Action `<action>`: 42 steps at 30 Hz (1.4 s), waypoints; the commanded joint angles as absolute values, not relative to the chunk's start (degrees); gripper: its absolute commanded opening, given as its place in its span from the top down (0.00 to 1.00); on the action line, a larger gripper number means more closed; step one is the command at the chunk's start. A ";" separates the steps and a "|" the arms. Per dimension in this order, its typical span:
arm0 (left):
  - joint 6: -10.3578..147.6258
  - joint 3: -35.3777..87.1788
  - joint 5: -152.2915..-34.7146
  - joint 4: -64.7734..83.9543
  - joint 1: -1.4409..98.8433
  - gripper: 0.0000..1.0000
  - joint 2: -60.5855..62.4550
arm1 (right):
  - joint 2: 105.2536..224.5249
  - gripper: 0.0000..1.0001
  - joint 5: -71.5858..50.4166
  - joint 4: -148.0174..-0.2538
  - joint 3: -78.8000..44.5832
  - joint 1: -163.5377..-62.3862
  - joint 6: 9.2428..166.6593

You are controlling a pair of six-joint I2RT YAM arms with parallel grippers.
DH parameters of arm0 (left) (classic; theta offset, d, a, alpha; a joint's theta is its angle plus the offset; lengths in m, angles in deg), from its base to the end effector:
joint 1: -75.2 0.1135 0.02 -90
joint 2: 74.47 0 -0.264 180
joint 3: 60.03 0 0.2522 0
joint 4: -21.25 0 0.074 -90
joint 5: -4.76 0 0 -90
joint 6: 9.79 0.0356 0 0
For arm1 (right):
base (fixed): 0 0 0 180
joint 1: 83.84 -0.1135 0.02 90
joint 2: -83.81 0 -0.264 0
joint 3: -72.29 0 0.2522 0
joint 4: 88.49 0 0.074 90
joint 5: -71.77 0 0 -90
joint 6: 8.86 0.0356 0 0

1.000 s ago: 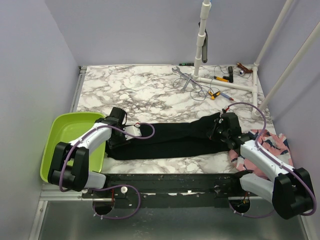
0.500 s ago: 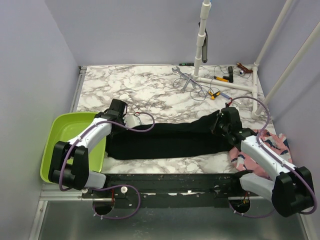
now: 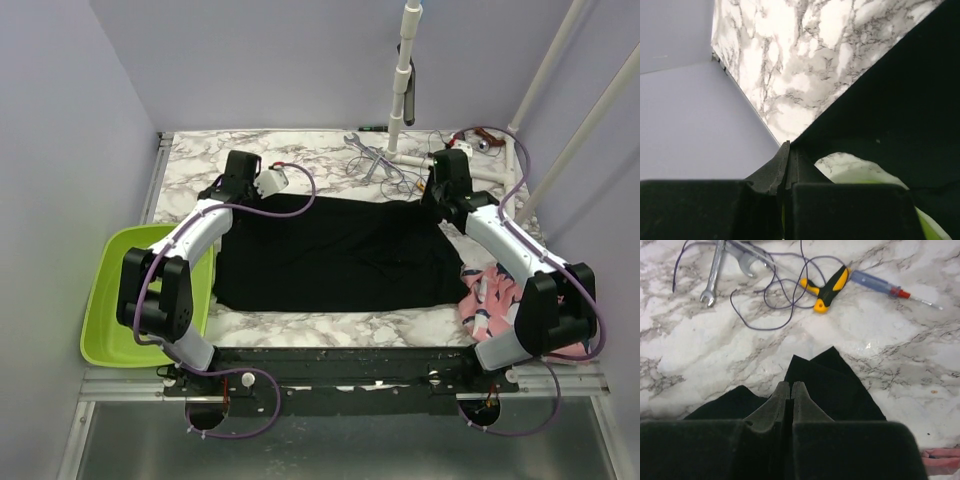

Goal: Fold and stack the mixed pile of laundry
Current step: Fold the T-shirt at the center of the board.

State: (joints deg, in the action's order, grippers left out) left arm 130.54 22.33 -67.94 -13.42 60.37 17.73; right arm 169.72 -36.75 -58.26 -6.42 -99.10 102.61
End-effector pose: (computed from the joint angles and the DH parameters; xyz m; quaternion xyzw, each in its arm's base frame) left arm 0.3465 -0.0808 0.2585 0.4420 0.7996 0.2486 0.3218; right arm 0.3280 0.0778 0.2797 0.1191 0.8798 0.0008 0.4603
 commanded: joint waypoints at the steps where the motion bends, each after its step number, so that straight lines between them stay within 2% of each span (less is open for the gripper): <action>1: 131.53 15.48 -66.92 -11.67 61.05 1.00 15.17 | 168.16 0.99 -31.73 -55.13 -2.28 -98.69 102.19; 12: 137.21 -0.82 -75.78 -18.12 60.96 1.00 8.15 | 158.72 0.99 -17.75 -51.79 16.41 -103.70 113.04; 15: 137.42 -2.63 -73.23 -16.42 60.96 1.00 10.13 | 157.98 0.90 -12.59 -52.92 20.76 -104.22 115.57; 18: 137.23 -2.49 -72.13 -16.04 60.96 1.00 11.87 | 156.98 0.69 -8.99 -53.24 22.47 -104.30 116.30; 20: 136.94 -1.91 -72.23 -16.49 60.96 1.00 12.23 | 155.34 0.64 -8.56 -49.84 20.02 -104.31 115.70; 23: 136.91 -1.65 -72.22 -16.26 60.96 1.00 11.92 | 150.39 0.54 -15.41 -45.62 15.24 -104.31 115.63; 26: 136.74 -1.70 -72.25 -16.14 60.96 1.00 11.71 | 148.01 0.44 -28.05 -44.89 12.33 -104.23 113.87; 30: 136.63 -2.38 -71.25 -14.75 60.96 1.00 11.92 | 153.07 0.38 -39.89 -42.67 10.57 -104.07 112.37; 36: 136.60 -3.00 -71.33 -13.71 60.96 1.00 11.87 | 163.14 0.40 -27.34 -53.54 10.11 -103.61 108.87; 37: 136.64 -3.09 -71.23 -13.67 60.96 1.00 11.95 | 164.39 0.44 -25.92 -56.41 10.07 -103.61 107.75; 39: 136.93 -3.25 -70.90 -13.44 60.96 1.00 11.99 | 166.76 0.60 -26.07 -59.74 9.83 -103.65 106.48; 42: 137.25 -3.77 -70.26 -13.11 60.98 1.00 11.73 | 170.88 0.78 -28.72 -55.36 7.79 -103.62 106.62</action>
